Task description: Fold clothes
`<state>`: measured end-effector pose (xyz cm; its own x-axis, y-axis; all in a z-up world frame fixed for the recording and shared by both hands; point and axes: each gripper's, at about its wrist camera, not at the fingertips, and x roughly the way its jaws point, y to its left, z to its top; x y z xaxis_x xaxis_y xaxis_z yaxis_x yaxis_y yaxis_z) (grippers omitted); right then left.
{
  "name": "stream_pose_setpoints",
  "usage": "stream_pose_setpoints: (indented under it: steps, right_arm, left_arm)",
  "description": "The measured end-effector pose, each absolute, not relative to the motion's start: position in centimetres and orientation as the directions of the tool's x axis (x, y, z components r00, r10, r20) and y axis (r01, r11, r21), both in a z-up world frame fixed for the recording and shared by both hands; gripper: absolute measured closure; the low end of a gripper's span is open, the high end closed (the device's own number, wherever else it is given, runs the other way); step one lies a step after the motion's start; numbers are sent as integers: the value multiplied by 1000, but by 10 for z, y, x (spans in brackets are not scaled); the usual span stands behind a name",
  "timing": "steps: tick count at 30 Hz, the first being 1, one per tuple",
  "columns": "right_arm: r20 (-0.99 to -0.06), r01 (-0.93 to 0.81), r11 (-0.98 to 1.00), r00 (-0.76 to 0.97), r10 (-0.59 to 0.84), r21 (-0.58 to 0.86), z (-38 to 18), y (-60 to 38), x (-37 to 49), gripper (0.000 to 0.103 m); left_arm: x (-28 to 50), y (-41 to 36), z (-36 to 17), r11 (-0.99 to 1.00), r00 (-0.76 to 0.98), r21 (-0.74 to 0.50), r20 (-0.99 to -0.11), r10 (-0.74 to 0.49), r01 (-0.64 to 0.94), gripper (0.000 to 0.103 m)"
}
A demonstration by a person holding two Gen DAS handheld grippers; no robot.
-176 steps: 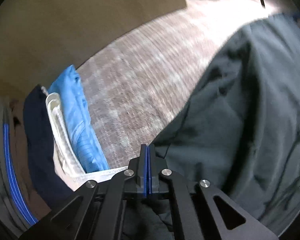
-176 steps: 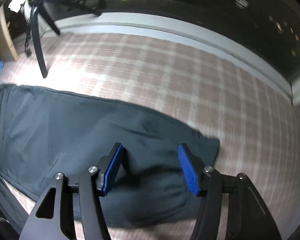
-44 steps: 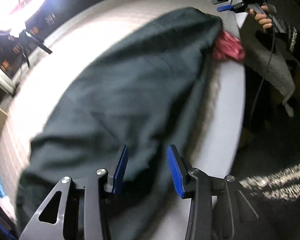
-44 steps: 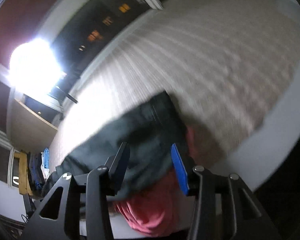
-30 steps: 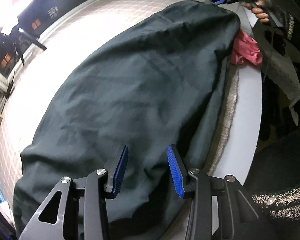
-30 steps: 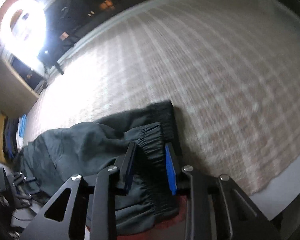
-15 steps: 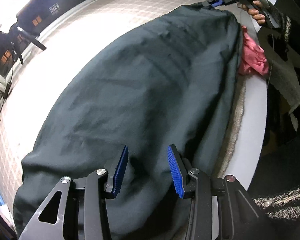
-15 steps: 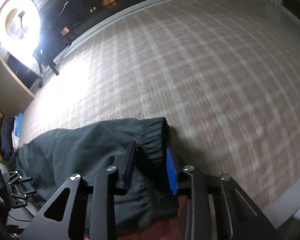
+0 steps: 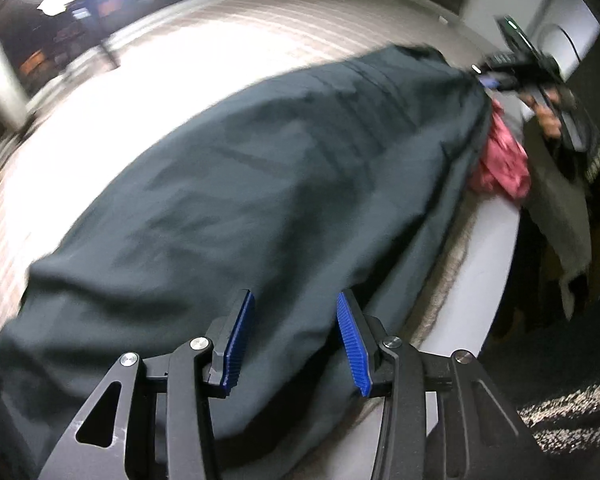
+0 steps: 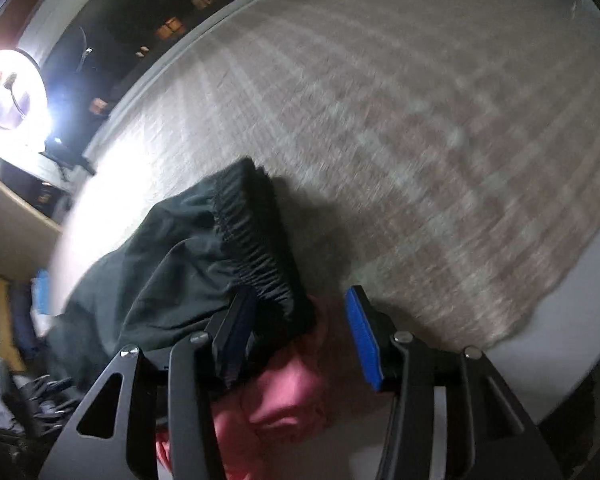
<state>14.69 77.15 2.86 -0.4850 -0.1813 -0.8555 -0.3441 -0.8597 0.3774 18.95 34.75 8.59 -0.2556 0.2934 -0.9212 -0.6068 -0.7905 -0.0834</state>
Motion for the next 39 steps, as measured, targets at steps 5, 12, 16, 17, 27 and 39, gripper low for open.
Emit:
stream_pose_setpoints:
  steps: [5, 12, 16, 17, 27, 39]
  right_arm:
    - [-806, -251, -926, -586, -87, 282, 87, 729, 145, 57]
    - [-757, 262, -918, -521, -394, 297, 123, 543, 145, 57]
    - [-785, 546, -779, -316, -532, 308, 98, 391, 157, 57]
    - [-805, 596, -747, -268, -530, 293, 90, 355, 164, 57]
    - [-925, 849, -522, -265, -273, -89, 33, 161, 201, 54]
    - [-969, 829, -555, -186, -162, -67, 14, 164, 181, 71]
  left_arm:
    - [222, 244, 102, -928, -364, -49, -911, 193, -370, 57]
    - [295, 46, 95, -999, -416, 16, -909, -27, 30, 57]
    - [327, -61, 89, -983, -427, 30, -898, -107, 183, 52]
    - [329, -80, 85, -984, -430, 33, -897, -107, 177, 50]
    - [295, -120, 51, -991, -445, -20, -892, 77, -130, 33]
    - [277, -130, 61, -963, -409, -79, -894, 182, -258, 84]
